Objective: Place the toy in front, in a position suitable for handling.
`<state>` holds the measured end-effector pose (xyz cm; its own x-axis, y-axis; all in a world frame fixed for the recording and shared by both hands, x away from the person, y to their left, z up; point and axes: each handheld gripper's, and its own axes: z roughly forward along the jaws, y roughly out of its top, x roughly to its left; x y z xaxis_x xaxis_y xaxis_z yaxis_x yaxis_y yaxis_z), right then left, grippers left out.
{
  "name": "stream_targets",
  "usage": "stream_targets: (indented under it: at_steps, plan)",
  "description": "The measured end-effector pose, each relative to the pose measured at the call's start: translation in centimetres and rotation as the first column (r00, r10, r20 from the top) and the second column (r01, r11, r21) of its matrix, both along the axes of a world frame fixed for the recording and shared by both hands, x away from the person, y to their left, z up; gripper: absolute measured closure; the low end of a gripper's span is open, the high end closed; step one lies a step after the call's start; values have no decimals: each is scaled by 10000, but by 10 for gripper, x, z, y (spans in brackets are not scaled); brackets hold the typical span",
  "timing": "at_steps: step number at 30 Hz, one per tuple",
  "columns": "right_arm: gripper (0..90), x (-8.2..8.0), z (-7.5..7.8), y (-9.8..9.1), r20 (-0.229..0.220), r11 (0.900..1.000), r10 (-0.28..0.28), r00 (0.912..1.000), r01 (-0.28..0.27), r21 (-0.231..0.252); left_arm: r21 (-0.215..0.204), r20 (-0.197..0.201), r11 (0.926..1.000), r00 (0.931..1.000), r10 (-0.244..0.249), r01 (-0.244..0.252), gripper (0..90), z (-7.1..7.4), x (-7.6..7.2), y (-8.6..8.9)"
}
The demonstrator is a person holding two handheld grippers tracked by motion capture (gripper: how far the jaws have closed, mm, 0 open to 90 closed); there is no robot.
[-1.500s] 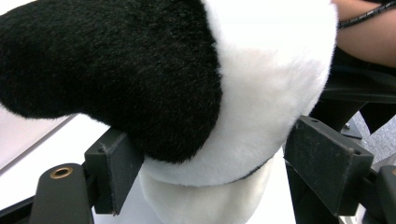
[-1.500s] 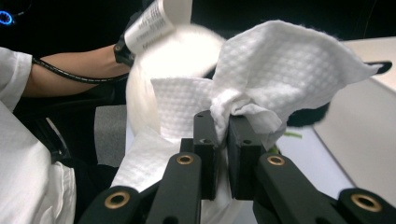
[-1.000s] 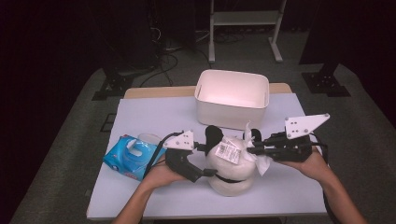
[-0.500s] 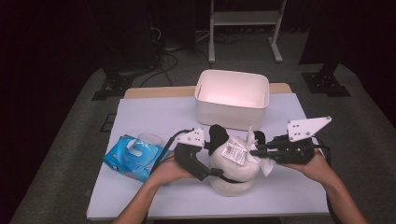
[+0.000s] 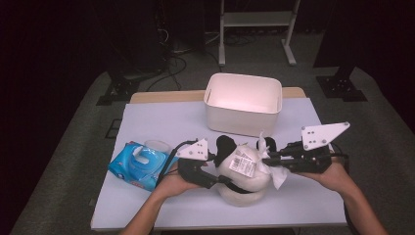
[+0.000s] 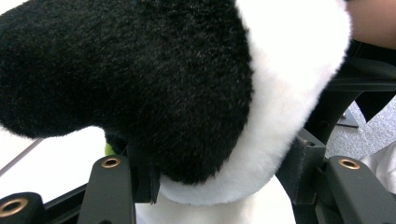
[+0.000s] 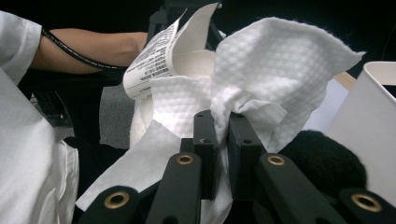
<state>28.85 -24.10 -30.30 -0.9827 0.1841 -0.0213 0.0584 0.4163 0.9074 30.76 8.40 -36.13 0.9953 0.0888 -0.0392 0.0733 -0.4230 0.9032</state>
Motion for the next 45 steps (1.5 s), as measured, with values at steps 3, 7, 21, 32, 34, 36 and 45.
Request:
stream_targets:
  at_steps: [3, 7, 21, 32, 34, 36, 45]
  plan:
    - [828, 0, 2, -6, -13, 9997, -231, 9997, 231, -62, 30, 61, 10000, 9999, -95, 94, 418, 1, 0, -1]
    - [828, 6, 6, -11, 77, 9984, -555, 9984, 556, -130, 116, 265, 9996, 9993, -253, 250, 418, 2, -2, -1]
    - [827, 24, 11, -12, -30, 9948, -992, 9951, 991, -232, -28, 195, 9999, 9997, -110, 111, 411, -1, -6, 1]
    - [827, 13, 13, -16, -105, 9951, -901, 9959, 895, -430, 126, 482, 9998, 9987, -181, 175, 412, 4, -12, -10]
    - [826, 15, 12, 7, -189, 9976, -338, 9993, 326, -619, 275, 598, 9994, 9979, -241, 225, 413, 6, -12, -15]
    - [827, 15, 13, 15, -124, 9980, -174, 9998, 166, -605, 299, 547, 9994, 9983, -192, 176, 413, 7, -12, -12]
    - [827, 8, 12, -15, -428, 9975, -593, 9973, 575, -415, 84, 404, 9999, 9992, 51, -54, 406, 2, -11, -7]
